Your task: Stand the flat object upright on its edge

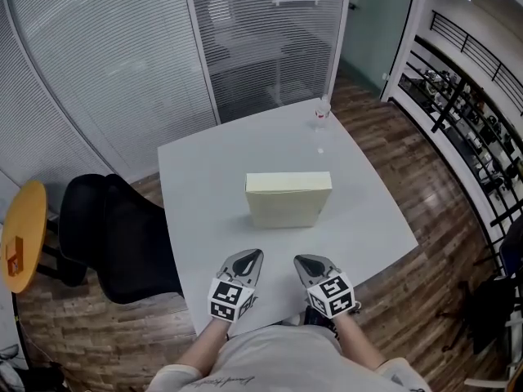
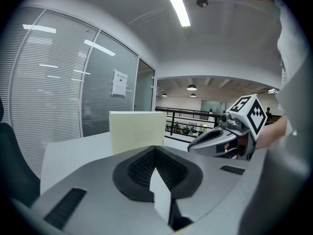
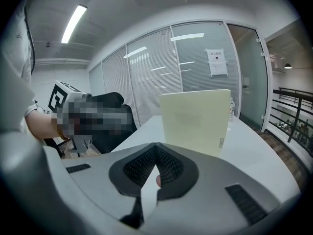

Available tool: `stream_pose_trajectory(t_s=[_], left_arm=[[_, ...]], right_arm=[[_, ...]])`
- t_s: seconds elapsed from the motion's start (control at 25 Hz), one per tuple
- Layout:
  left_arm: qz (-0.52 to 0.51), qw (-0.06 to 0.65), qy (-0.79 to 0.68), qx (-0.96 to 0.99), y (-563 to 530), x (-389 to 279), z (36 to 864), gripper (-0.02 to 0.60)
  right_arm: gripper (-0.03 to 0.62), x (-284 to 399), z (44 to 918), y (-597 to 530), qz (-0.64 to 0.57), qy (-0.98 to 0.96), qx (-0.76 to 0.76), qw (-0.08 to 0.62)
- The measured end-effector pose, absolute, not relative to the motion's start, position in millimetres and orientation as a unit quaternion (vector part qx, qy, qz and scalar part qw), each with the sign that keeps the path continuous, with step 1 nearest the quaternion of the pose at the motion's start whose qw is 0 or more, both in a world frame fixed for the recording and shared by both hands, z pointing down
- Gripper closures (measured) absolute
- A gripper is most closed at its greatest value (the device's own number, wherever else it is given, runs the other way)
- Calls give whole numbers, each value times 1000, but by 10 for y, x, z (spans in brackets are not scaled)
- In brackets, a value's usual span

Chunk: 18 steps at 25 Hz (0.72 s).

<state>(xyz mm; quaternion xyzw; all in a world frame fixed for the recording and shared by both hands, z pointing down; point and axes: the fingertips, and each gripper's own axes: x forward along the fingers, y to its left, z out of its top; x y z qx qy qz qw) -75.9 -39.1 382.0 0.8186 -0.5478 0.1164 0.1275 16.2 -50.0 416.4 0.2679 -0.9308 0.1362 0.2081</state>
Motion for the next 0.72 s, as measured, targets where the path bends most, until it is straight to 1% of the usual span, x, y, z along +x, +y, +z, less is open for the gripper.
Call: stream_pose_trajectory(t_s=[0.36, 0.72], left_arm=[[122, 118, -548, 819, -419, -759, 3792, 569], [116, 123, -552, 816, -366, -800, 3779, 569]], right_arm=[[569, 173, 4186, -519, 138, -930, 267, 211], [569, 94, 4193, -402, 138, -933, 257, 212]])
